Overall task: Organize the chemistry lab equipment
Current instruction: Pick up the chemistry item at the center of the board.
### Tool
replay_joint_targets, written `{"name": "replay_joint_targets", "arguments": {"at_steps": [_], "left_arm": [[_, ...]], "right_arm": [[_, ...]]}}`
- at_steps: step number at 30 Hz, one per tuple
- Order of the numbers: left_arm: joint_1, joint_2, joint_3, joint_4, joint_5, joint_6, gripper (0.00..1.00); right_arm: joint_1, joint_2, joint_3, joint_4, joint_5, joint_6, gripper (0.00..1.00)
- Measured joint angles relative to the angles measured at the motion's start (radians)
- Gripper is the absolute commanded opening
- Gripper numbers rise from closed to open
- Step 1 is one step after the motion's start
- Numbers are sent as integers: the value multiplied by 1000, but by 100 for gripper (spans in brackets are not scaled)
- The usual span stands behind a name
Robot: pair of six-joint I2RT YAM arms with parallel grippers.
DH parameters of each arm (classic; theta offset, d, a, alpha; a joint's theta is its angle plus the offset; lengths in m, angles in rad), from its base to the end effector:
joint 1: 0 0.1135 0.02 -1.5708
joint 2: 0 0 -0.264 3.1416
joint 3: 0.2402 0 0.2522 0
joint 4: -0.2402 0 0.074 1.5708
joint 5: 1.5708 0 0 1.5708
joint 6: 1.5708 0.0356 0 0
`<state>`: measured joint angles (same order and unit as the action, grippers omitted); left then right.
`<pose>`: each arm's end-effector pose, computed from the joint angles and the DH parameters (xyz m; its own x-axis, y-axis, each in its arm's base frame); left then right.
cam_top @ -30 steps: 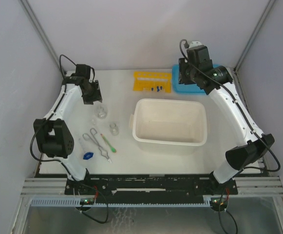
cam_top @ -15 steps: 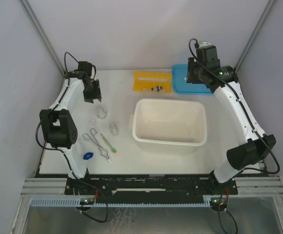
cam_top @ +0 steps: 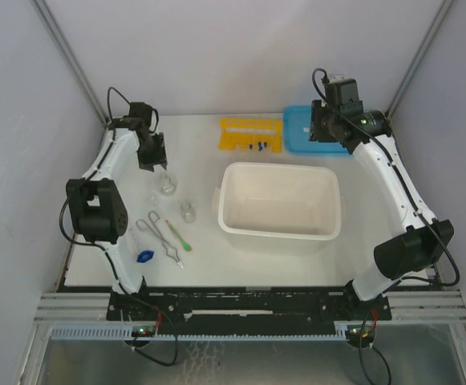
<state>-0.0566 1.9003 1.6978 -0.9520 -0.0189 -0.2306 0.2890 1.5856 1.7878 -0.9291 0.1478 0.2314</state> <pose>0.4012 -0.0221 0.2726 -0.9001 -0.1779 -0.3976 -0.1611 0.9840 -0.0756 0.3211 0.0900 0.4129 -0.6605 0.0403 -0.7498 -0.0256 0.9968 0.0761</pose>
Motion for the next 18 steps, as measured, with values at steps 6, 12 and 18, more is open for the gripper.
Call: {"name": "replay_joint_targets", "arguments": {"at_steps": [6, 12, 18], "left_arm": [[0, 24, 0, 0, 0, 11, 47], [0, 40, -2, 0, 0, 17, 47], [0, 50, -13, 0, 1, 25, 46]], "right_arm": [[-4, -8, -21, -1, -1, 4, 38], [-8, -15, -35, 2, 0, 15, 38], [-8, -19, -41, 3, -1, 18, 38]]}}
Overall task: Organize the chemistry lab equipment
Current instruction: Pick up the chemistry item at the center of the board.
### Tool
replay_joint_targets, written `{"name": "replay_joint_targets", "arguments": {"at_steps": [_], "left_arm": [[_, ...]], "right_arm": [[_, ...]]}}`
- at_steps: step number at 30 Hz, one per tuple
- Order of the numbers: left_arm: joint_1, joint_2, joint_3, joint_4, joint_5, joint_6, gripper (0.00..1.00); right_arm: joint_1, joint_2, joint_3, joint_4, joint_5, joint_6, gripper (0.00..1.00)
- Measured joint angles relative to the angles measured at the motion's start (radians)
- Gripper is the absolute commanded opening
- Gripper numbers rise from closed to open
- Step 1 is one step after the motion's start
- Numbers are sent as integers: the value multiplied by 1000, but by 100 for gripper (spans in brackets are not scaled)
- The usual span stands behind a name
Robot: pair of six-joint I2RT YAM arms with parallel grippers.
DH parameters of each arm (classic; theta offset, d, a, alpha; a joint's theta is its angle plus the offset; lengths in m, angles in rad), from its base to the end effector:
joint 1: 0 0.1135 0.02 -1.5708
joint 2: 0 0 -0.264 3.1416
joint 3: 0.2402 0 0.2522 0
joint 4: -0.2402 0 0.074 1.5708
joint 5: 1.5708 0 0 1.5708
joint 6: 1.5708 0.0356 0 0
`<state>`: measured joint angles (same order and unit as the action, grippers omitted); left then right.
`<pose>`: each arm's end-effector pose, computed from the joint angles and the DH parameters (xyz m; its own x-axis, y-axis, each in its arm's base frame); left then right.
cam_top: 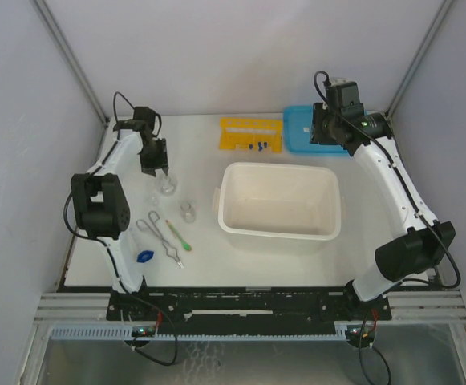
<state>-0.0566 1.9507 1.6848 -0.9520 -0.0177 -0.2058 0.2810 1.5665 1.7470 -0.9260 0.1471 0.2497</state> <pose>0.4073 -0.0224 0.2494 -0.9274 -0.1521 -0.3417 -0.1420 0.9884 -0.0544 0.3179 0.0863 0.4064 -0.6737 0.0600 -0.7365 -0.0045 0.9964 0.0852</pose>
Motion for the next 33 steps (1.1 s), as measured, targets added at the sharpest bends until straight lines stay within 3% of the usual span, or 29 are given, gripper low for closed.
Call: {"name": "replay_joint_targets", "arguments": {"at_steps": [13, 22, 33], "left_arm": [[0, 29, -3, 0, 7, 0, 42], [-11, 34, -3, -2, 0, 16, 2], [-69, 16, -3, -40, -10, 26, 0]], "right_arm": [[-11, 0, 0, 0, -9, 0, 38], [-14, -2, -18, 3, -15, 0, 38], [-39, -8, -60, 17, -18, 6, 38]]}}
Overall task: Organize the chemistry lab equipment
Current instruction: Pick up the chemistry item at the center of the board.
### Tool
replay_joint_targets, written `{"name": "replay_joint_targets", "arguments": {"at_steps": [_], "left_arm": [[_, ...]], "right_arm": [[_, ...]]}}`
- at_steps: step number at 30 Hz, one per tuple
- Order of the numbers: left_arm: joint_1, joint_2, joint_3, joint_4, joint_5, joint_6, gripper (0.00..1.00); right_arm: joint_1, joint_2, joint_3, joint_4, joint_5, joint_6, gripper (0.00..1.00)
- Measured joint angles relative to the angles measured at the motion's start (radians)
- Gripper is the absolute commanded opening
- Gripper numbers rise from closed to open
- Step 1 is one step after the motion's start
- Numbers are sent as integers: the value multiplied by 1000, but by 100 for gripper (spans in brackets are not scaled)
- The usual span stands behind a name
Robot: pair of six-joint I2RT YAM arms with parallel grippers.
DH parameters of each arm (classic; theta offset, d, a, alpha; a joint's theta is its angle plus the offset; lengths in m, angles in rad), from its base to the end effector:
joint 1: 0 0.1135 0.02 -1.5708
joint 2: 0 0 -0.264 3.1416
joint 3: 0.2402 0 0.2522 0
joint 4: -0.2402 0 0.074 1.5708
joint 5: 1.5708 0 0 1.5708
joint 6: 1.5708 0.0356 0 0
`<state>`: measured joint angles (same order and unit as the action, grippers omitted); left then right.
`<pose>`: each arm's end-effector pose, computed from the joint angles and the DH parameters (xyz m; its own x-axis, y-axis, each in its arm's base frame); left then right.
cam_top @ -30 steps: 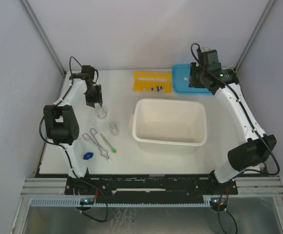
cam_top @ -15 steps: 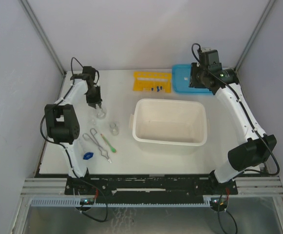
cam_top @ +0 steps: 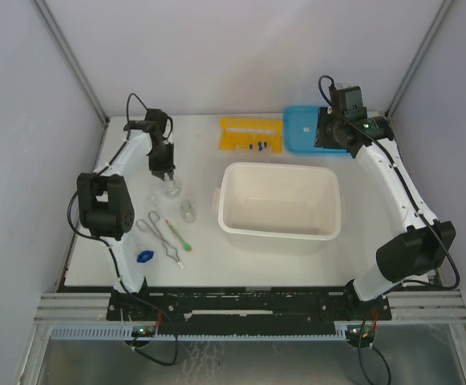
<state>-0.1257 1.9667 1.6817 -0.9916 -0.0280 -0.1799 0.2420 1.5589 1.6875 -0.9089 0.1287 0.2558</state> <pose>0.4025 -0.0499 0.2409 -0.9551 -0.0596 -0.2901 -0.0545 0.9982 -0.0255 0.3213 0.0746 0.3915 -0.6985 0.0861 -0.7104 0.0286 0.9953 0.0925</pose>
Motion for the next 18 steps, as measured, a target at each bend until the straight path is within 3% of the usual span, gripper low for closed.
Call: {"name": "replay_joint_targets", "arguments": {"at_steps": [5, 12, 18], "left_arm": [[-17, -51, 42, -62, 18, 0, 0], [-47, -99, 292, -159, 16, -2, 0], [-142, -187, 397, -208, 6, -24, 0]], "right_arm": [[-39, -29, -47, 8, 3, 17, 38], [-108, -96, -111, 44, 31, 32, 38], [-179, -113, -132, 71, 31, 50, 38]]}}
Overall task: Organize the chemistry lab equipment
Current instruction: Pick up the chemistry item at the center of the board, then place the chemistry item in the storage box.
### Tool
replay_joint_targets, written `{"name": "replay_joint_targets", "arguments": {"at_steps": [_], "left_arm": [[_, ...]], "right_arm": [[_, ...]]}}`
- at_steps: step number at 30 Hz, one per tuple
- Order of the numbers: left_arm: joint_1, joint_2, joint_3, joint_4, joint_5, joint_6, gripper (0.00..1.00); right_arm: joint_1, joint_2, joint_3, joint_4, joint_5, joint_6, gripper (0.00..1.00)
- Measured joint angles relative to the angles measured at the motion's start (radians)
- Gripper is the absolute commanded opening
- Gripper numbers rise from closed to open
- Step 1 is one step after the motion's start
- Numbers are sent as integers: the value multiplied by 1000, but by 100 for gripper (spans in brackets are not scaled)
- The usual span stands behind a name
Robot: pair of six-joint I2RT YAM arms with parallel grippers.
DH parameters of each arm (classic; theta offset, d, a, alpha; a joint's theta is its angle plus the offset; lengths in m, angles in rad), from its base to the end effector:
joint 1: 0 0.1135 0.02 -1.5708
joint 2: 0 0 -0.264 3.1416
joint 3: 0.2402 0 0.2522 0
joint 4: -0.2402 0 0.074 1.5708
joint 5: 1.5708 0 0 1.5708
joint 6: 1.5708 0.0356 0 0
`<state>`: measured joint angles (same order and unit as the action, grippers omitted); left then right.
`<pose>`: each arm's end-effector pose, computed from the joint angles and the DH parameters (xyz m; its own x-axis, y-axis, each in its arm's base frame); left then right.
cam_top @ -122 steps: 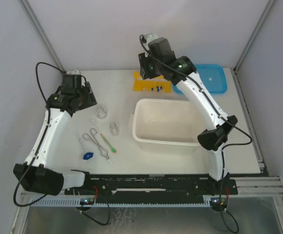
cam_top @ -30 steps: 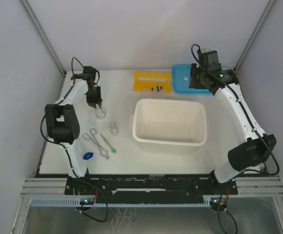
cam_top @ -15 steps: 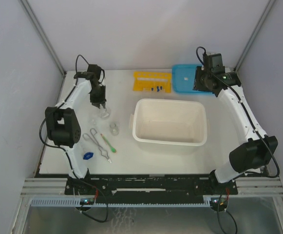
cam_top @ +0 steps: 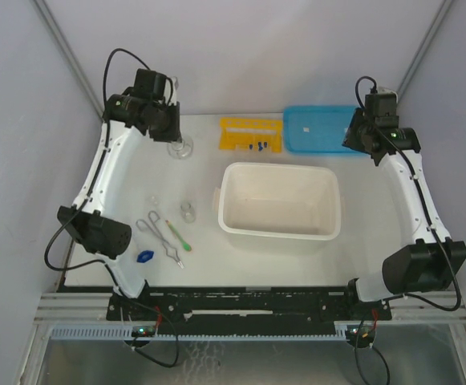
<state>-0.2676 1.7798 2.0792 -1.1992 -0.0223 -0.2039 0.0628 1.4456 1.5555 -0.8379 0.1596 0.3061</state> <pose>0.3467 -0.0942 0.4155 -0.7905 0.0068 -0.6124 0.0929 0.9897 -0.1088 0.3052 0.0135 0.3893 -0.6162 0.2594 -0.7437 0.2539 0.9592 0.1241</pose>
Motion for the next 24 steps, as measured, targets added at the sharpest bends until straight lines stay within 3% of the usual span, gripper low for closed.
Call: {"name": "replay_joint_targets", "arguments": {"at_steps": [17, 24], "left_arm": [[-318, 40, 304, -105, 30, -110, 0], [-408, 61, 332, -104, 61, -147, 0]], "right_arm": [[-15, -2, -77, 56, 0, 30, 38], [-15, -35, -108, 59, 22, 47, 38]]}}
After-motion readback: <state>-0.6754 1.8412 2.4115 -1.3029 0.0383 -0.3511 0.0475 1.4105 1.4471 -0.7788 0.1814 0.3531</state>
